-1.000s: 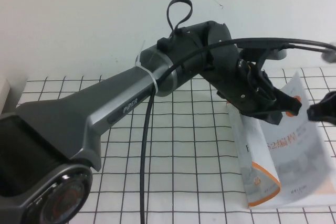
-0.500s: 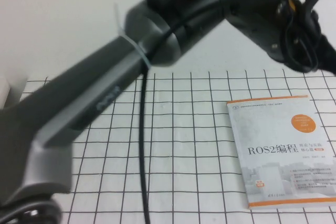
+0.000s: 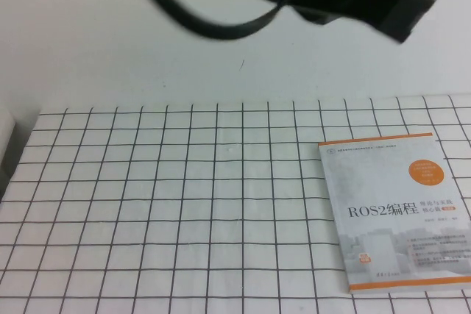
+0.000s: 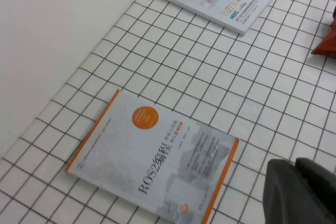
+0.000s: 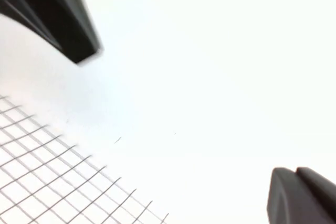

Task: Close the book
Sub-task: 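Close the open booklet and leave it lying on the table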

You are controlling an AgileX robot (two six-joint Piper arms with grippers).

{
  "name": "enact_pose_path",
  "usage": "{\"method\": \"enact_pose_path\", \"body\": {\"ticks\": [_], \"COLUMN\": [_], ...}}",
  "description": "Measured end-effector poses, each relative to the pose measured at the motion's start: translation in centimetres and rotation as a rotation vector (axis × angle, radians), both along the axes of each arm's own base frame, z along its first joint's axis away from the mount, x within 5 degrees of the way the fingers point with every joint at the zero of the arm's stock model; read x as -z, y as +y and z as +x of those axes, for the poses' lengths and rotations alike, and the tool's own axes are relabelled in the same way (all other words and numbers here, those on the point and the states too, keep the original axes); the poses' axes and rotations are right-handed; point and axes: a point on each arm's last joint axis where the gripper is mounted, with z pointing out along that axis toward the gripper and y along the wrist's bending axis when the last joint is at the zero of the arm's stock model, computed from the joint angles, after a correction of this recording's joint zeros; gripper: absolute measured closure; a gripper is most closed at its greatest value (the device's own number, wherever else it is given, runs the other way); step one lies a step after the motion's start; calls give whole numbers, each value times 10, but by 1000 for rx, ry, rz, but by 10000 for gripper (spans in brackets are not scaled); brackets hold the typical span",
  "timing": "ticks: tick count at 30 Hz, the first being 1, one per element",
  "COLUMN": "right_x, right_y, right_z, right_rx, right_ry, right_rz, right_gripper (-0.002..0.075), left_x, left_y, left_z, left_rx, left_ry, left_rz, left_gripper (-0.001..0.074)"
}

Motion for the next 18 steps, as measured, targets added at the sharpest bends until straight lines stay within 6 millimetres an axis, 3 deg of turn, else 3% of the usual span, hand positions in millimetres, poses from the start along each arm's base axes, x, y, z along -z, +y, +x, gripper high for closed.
{"method": "enact_pose_path", "body": {"ticks": [4, 7, 13, 18], "right_x": [16, 38, 74, 84], "right_y": [-3, -4, -3, -3], "right_z": [-28, -41, -37, -33], "right_rx": [14, 18, 23, 24], "right_ry": [-45, -23, 68, 104], "right_rz": [-2, 31, 59, 59], "right_gripper": [729, 729, 729, 729], "left_x": [9, 28, 93, 120], "left_y": [28, 51, 82, 93], "left_z": [-25, -43, -66, -72], "left_rx": [-13, -51, -116, -127], "left_ry": [18, 35, 15, -70], "left_rz": [-1, -40, -119, -142], "left_gripper": [739, 739, 739, 739]}}
